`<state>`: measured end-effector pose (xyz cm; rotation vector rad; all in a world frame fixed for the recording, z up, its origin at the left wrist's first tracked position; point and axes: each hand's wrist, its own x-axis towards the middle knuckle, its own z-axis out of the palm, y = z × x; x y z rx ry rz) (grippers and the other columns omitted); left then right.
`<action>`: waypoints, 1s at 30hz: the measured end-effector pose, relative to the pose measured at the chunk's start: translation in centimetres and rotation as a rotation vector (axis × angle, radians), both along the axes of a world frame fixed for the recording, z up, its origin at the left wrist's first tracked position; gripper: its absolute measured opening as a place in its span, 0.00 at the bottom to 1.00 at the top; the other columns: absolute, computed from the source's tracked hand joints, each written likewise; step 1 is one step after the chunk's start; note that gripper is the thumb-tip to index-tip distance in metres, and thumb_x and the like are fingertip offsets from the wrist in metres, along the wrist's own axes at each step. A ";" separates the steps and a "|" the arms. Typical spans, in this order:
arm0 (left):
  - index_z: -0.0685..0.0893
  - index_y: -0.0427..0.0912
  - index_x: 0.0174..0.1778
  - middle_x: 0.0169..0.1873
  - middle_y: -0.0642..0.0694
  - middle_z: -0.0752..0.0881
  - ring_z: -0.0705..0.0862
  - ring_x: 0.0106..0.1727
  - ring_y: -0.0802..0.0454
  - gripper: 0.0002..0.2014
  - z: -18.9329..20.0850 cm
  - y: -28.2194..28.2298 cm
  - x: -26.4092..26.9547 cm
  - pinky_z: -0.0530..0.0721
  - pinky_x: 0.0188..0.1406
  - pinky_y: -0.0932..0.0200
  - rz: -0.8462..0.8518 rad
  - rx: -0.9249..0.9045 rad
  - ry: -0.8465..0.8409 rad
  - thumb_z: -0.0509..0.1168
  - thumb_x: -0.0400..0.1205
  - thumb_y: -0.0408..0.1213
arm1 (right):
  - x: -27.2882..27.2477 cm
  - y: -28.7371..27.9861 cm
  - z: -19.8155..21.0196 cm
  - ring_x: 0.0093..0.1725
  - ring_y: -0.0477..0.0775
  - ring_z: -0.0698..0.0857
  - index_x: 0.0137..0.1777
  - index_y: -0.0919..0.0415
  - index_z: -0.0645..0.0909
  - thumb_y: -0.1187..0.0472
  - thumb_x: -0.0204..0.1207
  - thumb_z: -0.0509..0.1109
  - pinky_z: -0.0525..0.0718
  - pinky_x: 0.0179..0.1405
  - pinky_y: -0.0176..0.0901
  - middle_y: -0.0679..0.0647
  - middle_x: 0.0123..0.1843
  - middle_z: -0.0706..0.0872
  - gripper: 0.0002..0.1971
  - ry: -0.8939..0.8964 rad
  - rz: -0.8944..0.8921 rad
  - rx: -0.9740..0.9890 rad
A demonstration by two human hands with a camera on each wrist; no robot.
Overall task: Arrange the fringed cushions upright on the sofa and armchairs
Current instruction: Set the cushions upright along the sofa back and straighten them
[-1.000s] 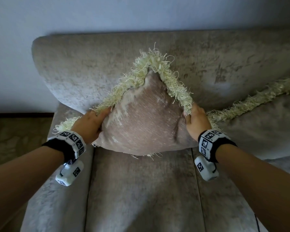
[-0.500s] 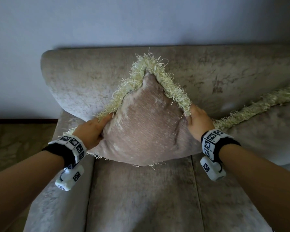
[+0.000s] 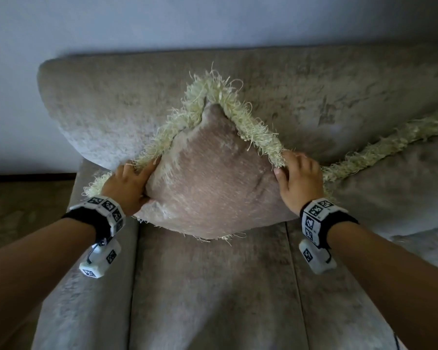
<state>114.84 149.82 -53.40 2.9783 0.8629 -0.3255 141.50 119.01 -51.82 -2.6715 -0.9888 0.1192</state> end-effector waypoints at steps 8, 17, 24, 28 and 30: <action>0.53 0.58 0.83 0.74 0.37 0.64 0.72 0.69 0.37 0.44 8.2 -3.5 -0.1 0.82 0.59 0.42 0.044 0.050 0.171 0.71 0.75 0.54 | -2.0 -3.6 7.5 0.72 0.67 0.69 0.80 0.51 0.65 0.45 0.84 0.55 0.72 0.70 0.64 0.60 0.76 0.72 0.26 0.118 0.082 -0.081; 0.64 0.55 0.80 0.69 0.44 0.76 0.75 0.68 0.41 0.30 19.6 -6.2 -1.3 0.80 0.62 0.42 0.028 -0.077 -0.024 0.62 0.81 0.53 | -5.2 -3.8 18.4 0.73 0.62 0.70 0.77 0.52 0.70 0.48 0.83 0.60 0.69 0.73 0.57 0.56 0.75 0.76 0.24 0.118 0.089 -0.082; 0.65 0.55 0.79 0.70 0.44 0.76 0.75 0.69 0.41 0.28 26.2 -5.7 -2.0 0.80 0.64 0.43 0.019 -0.051 -0.165 0.60 0.83 0.55 | -7.6 -3.9 26.0 0.78 0.59 0.66 0.80 0.52 0.66 0.46 0.85 0.58 0.64 0.77 0.54 0.54 0.78 0.72 0.25 0.088 0.089 -0.084; 0.67 0.55 0.78 0.68 0.45 0.78 0.75 0.68 0.42 0.27 29.0 -5.4 -1.9 0.79 0.64 0.43 -0.008 -0.041 -0.258 0.60 0.82 0.56 | -8.5 -3.9 28.7 0.78 0.57 0.67 0.79 0.52 0.67 0.46 0.85 0.58 0.64 0.76 0.54 0.53 0.78 0.71 0.25 0.046 0.097 -0.074; 0.67 0.55 0.78 0.68 0.45 0.78 0.75 0.69 0.43 0.27 30.3 -5.5 -1.9 0.78 0.64 0.44 -0.024 -0.027 -0.281 0.60 0.82 0.56 | -8.8 -3.9 29.7 0.76 0.56 0.69 0.79 0.50 0.67 0.46 0.84 0.58 0.68 0.75 0.55 0.52 0.77 0.73 0.24 0.035 0.095 -0.049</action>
